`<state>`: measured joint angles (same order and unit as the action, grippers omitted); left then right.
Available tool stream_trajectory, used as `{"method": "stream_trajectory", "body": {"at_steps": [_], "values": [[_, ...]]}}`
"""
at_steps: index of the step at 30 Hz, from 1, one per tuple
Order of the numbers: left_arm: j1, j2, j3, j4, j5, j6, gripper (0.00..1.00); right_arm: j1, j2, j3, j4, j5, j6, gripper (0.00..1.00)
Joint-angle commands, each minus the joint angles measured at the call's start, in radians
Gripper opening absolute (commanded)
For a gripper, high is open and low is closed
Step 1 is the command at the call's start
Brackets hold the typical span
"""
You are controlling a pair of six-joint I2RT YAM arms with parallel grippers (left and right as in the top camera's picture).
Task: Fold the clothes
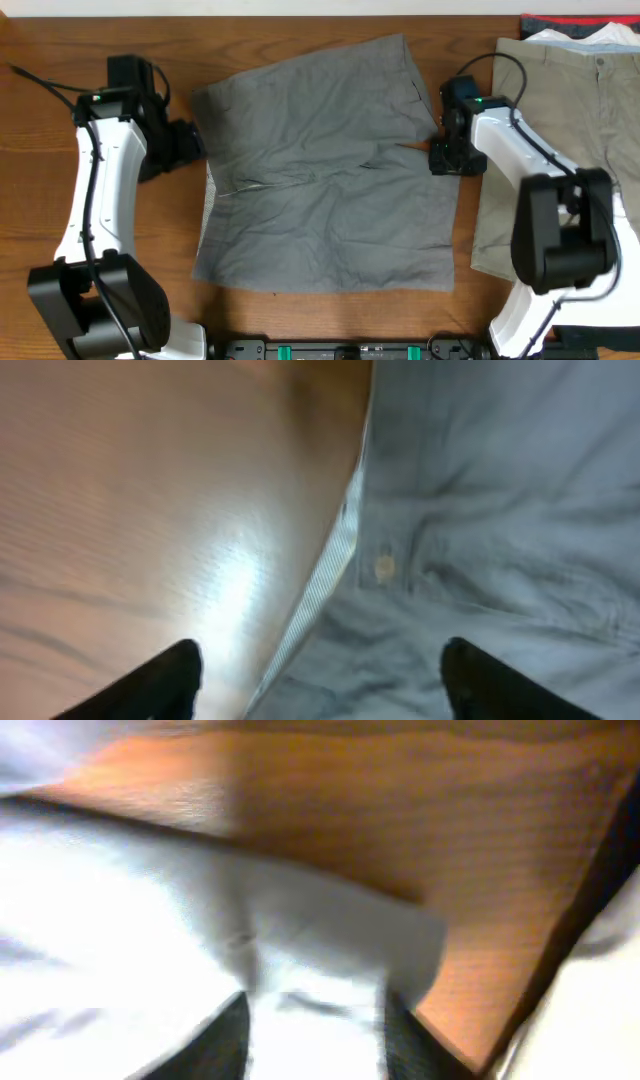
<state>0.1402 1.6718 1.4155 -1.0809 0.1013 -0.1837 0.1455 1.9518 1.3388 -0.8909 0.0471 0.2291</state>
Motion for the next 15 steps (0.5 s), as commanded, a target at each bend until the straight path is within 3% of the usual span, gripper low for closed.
{"method": "stream_trajectory", "body": {"at_steps": [1, 3, 8, 15], "values": [[0.0, -0.005, -0.071, -0.041, 0.048, 0.002, 0.87, -0.001, -0.13, 0.003, -0.015, -0.085, -0.021, 0.56], [0.0, -0.005, -0.122, -0.076, 0.05, -0.019, 0.87, -0.002, -0.174, 0.003, -0.042, -0.117, -0.016, 0.63], [0.0, -0.006, -0.27, -0.093, 0.138, -0.039, 0.87, -0.002, -0.237, 0.003, -0.1, -0.134, -0.013, 0.65], [0.035, -0.006, -0.504, 0.035, 0.138, -0.135, 0.87, -0.002, -0.25, 0.003, -0.164, -0.134, -0.013, 0.65]]}}
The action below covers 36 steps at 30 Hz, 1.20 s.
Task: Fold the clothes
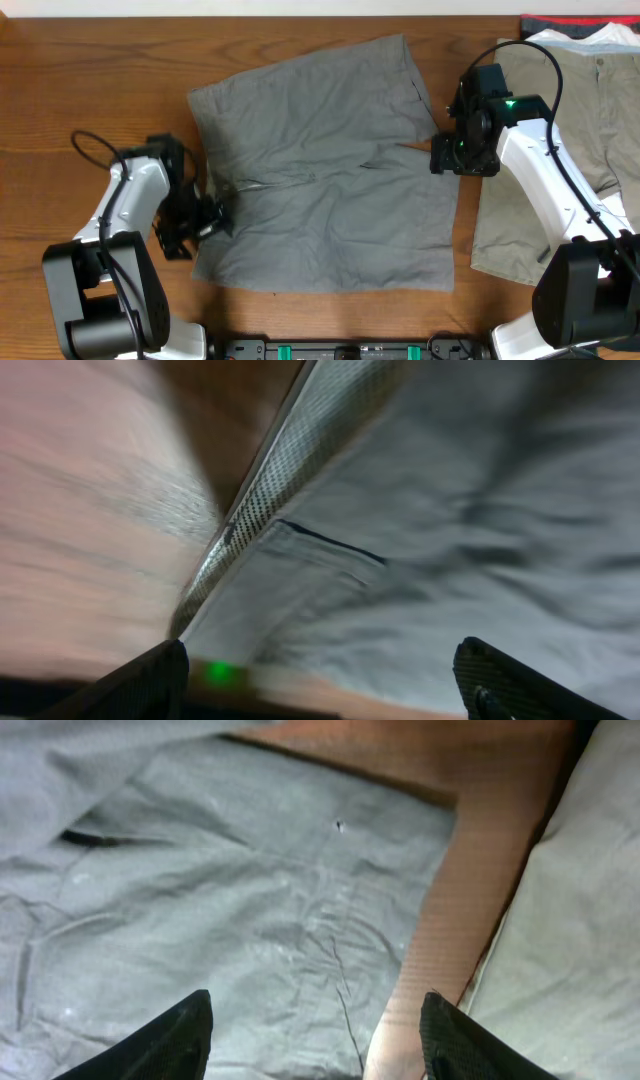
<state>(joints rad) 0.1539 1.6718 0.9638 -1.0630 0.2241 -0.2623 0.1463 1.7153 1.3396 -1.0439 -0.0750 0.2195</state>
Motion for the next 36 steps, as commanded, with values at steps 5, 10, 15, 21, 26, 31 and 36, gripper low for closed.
{"method": "stream_trajectory", "body": {"at_steps": [5, 10, 15, 21, 26, 31, 36], "values": [[0.055, -0.006, -0.113, 0.044, 0.015, -0.062, 0.82, -0.003, -0.014, 0.002, -0.014, -0.012, -0.003, 0.65], [0.055, -0.006, -0.135, 0.049, 0.006, -0.087, 0.65, -0.003, -0.014, 0.002, -0.015, -0.012, -0.003, 0.64], [0.061, -0.006, -0.156, 0.085, -0.006, -0.137, 0.54, -0.003, -0.014, 0.002, -0.016, -0.011, -0.003, 0.64], [0.061, -0.006, -0.156, 0.097, 0.005, -0.141, 0.24, -0.005, -0.014, 0.002, -0.014, -0.011, -0.003, 0.66], [0.061, -0.006, -0.146, 0.112, 0.004, -0.139, 0.29, -0.031, -0.013, 0.001, -0.004, -0.011, -0.003, 0.67], [0.061, -0.006, -0.128, 0.201, 0.04, -0.14, 0.39, -0.08, -0.013, -0.002, -0.002, -0.013, 0.012, 0.76], [0.061, -0.006, -0.128, 0.231, 0.104, -0.085, 0.49, -0.116, -0.011, -0.045, -0.004, -0.091, 0.011, 0.69]]}}
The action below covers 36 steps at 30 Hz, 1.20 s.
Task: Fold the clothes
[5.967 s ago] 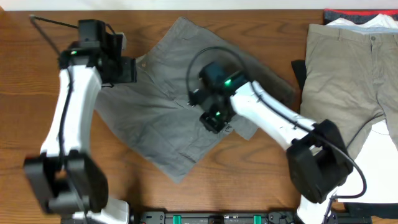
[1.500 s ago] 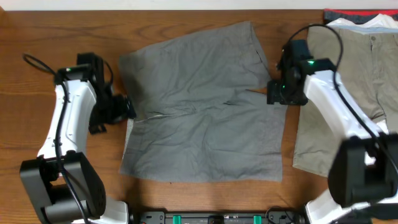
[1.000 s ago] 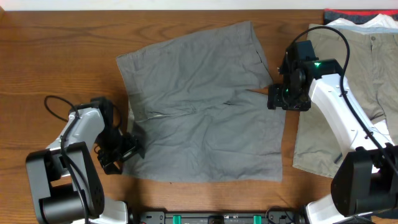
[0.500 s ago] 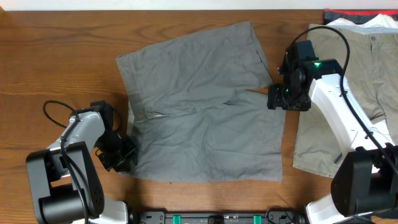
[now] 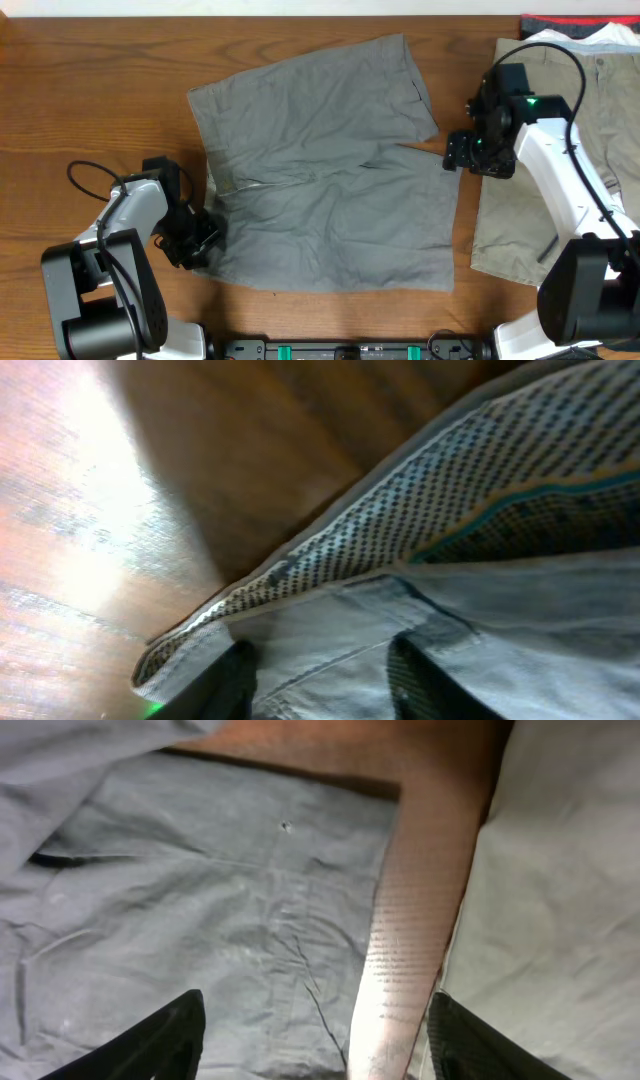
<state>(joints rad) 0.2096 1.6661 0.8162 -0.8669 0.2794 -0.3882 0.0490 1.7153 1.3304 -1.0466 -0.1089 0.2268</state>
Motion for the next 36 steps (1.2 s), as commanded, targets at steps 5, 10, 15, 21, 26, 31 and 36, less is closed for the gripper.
{"method": "stream_trajectory", "body": {"at_steps": [5, 10, 15, 21, 26, 31, 36], "values": [[0.005, 0.0, 0.031, 0.013, 0.03, 0.108, 0.61, -0.025, -0.011, -0.101, -0.001, -0.078, 0.003, 0.72], [0.007, -0.026, 0.109, -0.077, 0.023, 0.126, 0.61, -0.024, -0.013, -0.115, 0.011, -0.131, -0.058, 0.72], [0.08, -0.156, 0.137, -0.178, 0.023, 0.047, 0.64, -0.024, -0.016, -0.115, 0.01, -0.16, -0.072, 0.72], [0.259, -0.302, 0.108, -0.305, 0.028, 0.031, 0.76, -0.024, -0.016, -0.115, -0.002, -0.166, -0.102, 0.72], [0.333, -0.34, 0.012, -0.277, 0.106, 0.022, 0.79, -0.024, -0.016, -0.115, 0.008, -0.166, -0.101, 0.72], [0.333, -0.34, -0.123, -0.2, 0.106, -0.043, 0.73, -0.024, -0.016, -0.115, 0.014, -0.166, -0.101, 0.72], [0.333, -0.34, -0.201, -0.121, 0.105, -0.107, 0.68, -0.024, -0.016, -0.115, 0.014, -0.166, -0.101, 0.72]]}}
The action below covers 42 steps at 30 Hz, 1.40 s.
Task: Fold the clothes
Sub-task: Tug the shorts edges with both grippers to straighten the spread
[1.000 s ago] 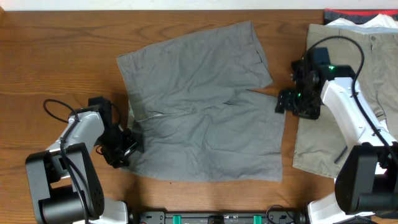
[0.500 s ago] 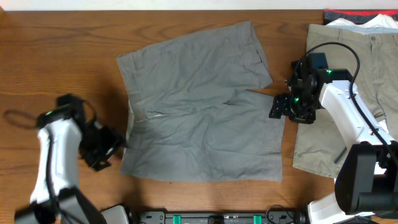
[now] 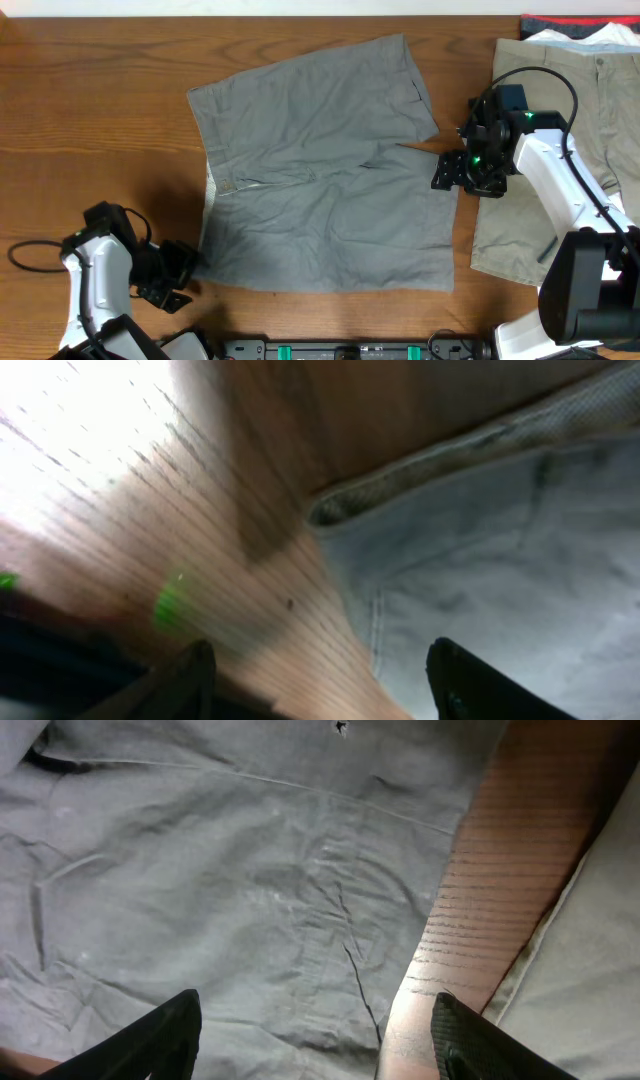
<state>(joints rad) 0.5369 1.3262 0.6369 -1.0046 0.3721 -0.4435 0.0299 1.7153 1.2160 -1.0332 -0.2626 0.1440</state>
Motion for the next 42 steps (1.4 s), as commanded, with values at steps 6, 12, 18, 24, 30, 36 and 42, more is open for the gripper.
{"method": "stream_trajectory", "body": {"at_steps": [6, 12, 18, 24, 30, 36, 42], "values": [[0.006, 0.0, -0.052, 0.123, -0.029, -0.085, 0.5, -0.005, -0.016, 0.0, 0.005, -0.011, -0.019, 0.71], [0.006, 0.0, -0.067, 0.196, -0.051, -0.098, 0.39, -0.005, -0.016, 0.0, 0.015, -0.011, -0.019, 0.71], [0.006, 0.0, -0.083, 0.209, -0.051, -0.111, 0.39, -0.005, -0.016, 0.0, 0.024, -0.011, -0.018, 0.71], [-0.01, 0.0, -0.15, 0.211, -0.032, -0.131, 0.39, -0.005, -0.016, 0.0, 0.023, -0.011, -0.018, 0.71], [-0.021, 0.0, -0.189, 0.277, -0.033, -0.13, 0.24, -0.005, -0.016, 0.0, 0.023, -0.011, -0.019, 0.71], [-0.021, -0.001, -0.166, 0.256, -0.032, -0.067, 0.06, -0.005, -0.016, 0.0, 0.019, -0.011, -0.019, 0.7], [-0.021, -0.045, -0.114, 0.171, -0.031, -0.002, 0.06, -0.008, -0.016, -0.001, 0.003, 0.004, -0.006, 0.71]]}}
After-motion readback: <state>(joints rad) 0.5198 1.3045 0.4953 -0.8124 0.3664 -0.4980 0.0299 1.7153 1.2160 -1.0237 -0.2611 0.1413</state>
